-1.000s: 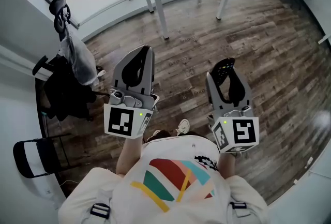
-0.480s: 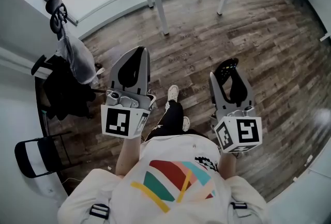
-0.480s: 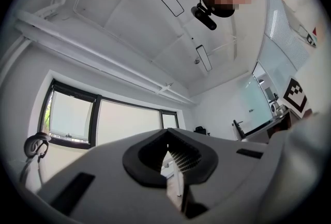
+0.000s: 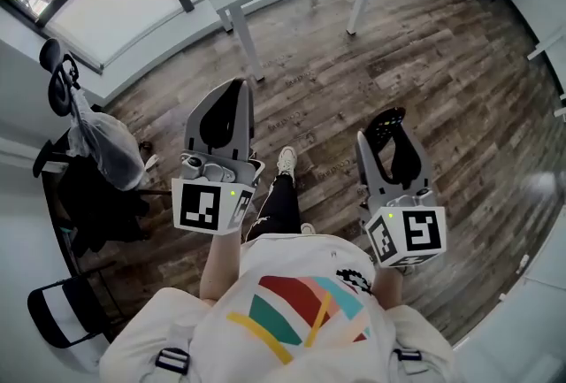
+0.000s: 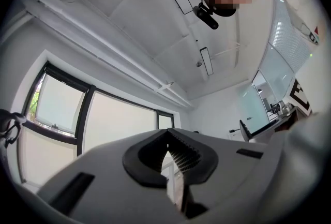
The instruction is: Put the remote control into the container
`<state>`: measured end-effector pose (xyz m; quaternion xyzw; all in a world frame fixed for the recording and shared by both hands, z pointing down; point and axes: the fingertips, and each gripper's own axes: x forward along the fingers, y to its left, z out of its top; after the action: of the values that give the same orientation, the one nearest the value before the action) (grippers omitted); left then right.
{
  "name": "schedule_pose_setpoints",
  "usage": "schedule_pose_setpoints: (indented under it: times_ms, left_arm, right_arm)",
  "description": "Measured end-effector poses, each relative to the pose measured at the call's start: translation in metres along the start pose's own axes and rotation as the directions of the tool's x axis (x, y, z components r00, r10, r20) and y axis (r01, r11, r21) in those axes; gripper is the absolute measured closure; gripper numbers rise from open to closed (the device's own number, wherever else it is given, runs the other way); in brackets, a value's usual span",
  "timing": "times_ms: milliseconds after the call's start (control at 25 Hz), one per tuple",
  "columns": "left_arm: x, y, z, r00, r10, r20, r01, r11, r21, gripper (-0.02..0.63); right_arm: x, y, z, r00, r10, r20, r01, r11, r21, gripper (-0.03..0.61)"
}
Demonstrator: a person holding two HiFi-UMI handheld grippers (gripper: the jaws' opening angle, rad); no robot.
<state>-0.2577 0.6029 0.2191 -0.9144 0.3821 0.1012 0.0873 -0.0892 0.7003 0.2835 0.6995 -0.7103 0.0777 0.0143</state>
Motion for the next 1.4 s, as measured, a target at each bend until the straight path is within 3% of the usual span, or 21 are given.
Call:
schedule_pose_setpoints:
  times_ms: [240,480,1040,1400]
  left_arm:
    - [0.064,0.065,-0.028,0.999,0.035,-0.018,-0.035,0.999,-0.025,0.606]
    - [0.140,0.120,-0.035,0.999,0.034,-0.018,-0.034,0.999,-0.022,0.606]
    - [0.275,0.173,-0.062,0.998,-0.060,-0.004,0.059,0.997,-0.041,0.606]
    - [0.341,0.200,-0.096,0.997,0.055,-0.053,-0.054,0.998,0.017,0.606]
  right_arm:
    - [0.101,-0.004,0.019,0.999,0.045,-0.014,-0.045,0.999,0.004,0.337]
    - [0.187,-0.005,0.062,0.998,0.066,0.014,-0.065,0.996,-0.053,0.339]
    - [0.296,-0.060,0.078,0.999,-0.049,-0.023,0.049,0.998,-0.032,0.342]
    - [0.396,-0.112,0.087,0.998,0.059,-0.021,-0.059,0.998,-0.026,0.342]
